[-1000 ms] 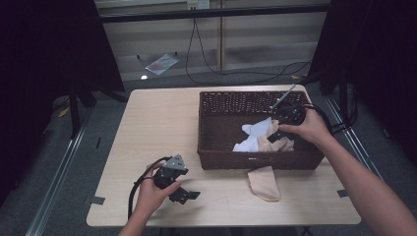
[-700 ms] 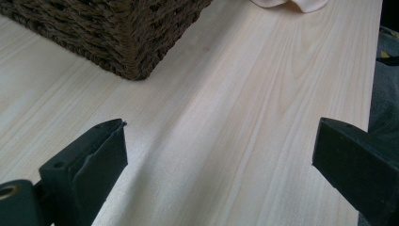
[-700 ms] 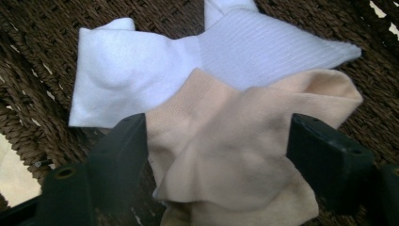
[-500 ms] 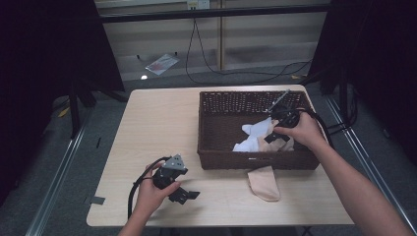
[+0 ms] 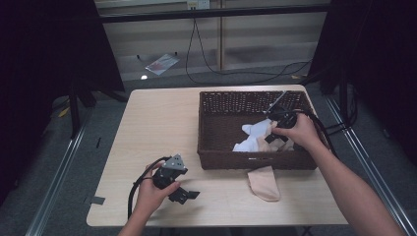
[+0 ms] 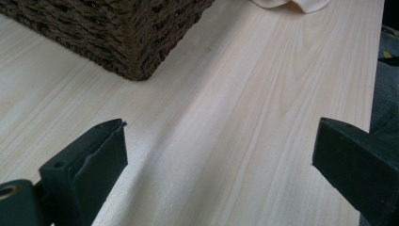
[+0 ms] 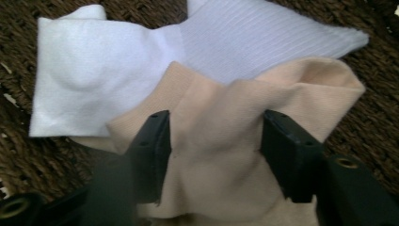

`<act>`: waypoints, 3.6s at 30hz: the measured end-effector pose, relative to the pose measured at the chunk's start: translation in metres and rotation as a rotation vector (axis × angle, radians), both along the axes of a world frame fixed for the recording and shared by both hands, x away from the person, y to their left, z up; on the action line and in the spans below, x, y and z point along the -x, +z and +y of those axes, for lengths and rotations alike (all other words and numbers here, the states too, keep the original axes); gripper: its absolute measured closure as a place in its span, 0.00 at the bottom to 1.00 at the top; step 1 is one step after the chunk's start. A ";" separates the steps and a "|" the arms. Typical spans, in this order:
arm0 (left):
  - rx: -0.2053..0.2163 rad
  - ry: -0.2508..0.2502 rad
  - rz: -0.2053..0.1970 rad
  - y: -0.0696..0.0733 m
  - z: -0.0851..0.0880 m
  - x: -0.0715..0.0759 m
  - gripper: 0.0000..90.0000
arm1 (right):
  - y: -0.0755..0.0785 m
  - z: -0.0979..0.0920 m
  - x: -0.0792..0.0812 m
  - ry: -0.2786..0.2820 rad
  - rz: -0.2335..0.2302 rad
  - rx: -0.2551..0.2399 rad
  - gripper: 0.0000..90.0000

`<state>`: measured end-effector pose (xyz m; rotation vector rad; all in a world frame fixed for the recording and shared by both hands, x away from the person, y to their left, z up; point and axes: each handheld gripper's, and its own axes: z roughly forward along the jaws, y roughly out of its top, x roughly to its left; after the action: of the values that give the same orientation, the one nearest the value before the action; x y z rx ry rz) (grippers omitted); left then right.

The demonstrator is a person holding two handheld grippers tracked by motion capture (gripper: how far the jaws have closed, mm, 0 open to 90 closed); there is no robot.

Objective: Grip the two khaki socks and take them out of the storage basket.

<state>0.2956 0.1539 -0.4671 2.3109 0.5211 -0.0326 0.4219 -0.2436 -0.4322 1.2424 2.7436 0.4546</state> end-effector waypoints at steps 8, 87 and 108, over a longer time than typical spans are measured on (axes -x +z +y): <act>-0.004 -0.002 -0.011 0.002 0.001 0.000 0.04 | -0.002 -0.002 0.000 -0.006 0.002 -0.012 0.86; 0.023 0.026 -0.005 0.002 0.007 0.003 0.03 | 0.171 -0.001 0.079 0.398 0.037 -0.233 0.98; 0.018 0.025 -0.003 0.002 0.008 0.002 0.03 | 0.148 0.028 0.093 0.513 0.111 -0.192 0.98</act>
<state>0.2933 0.1617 -0.4649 2.2868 0.5459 -0.0215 0.3286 -0.2153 -0.2844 0.5846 3.1671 0.7231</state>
